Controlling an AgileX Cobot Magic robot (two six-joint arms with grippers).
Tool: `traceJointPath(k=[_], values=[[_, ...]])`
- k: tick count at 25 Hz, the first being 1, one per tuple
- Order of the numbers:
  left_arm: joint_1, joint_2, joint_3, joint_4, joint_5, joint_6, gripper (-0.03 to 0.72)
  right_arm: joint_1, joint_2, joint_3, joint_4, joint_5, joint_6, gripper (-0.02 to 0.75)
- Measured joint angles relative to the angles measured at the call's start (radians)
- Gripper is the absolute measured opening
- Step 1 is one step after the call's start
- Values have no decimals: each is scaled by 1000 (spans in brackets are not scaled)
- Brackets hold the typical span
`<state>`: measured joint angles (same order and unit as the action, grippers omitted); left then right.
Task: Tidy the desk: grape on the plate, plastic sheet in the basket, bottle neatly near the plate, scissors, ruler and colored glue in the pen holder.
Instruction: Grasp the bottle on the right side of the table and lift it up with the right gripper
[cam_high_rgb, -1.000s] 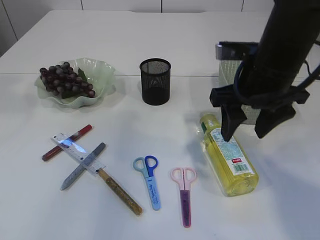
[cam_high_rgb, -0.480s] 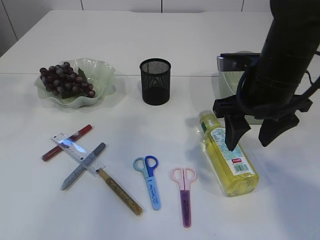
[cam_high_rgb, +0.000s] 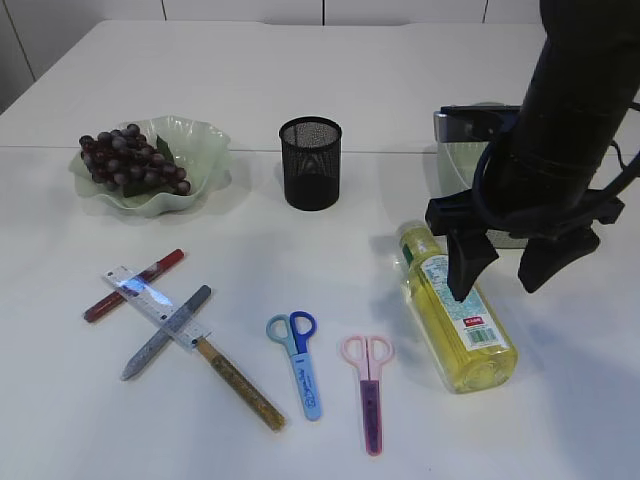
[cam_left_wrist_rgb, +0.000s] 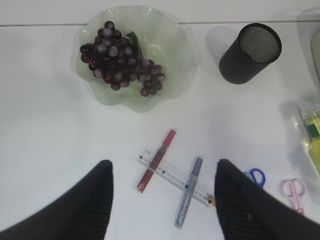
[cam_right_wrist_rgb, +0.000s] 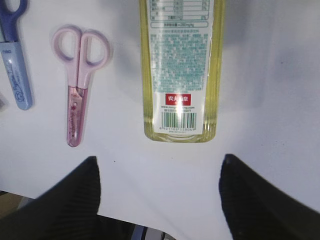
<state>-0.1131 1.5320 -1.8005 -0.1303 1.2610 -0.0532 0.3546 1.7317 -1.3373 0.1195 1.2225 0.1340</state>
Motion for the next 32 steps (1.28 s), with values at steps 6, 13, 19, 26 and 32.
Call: traceJointPath(k=[6, 13, 19, 26, 32], values=[[0, 0, 0, -2, 0, 0, 468, 0, 4, 0, -20, 0, 0, 655], [0, 0, 0, -9, 0, 0, 467, 0, 104, 0, -25, -4, 0, 660], [0, 0, 0, -10, 0, 0, 467, 2, 179, 0, -25, -15, 0, 660], [0, 0, 0, -10, 0, 0, 466, 2, 234, -37, -25, -48, 0, 660], [0, 0, 0, -2, 0, 0, 459, 2, 275, -74, -25, -40, 0, 660]])
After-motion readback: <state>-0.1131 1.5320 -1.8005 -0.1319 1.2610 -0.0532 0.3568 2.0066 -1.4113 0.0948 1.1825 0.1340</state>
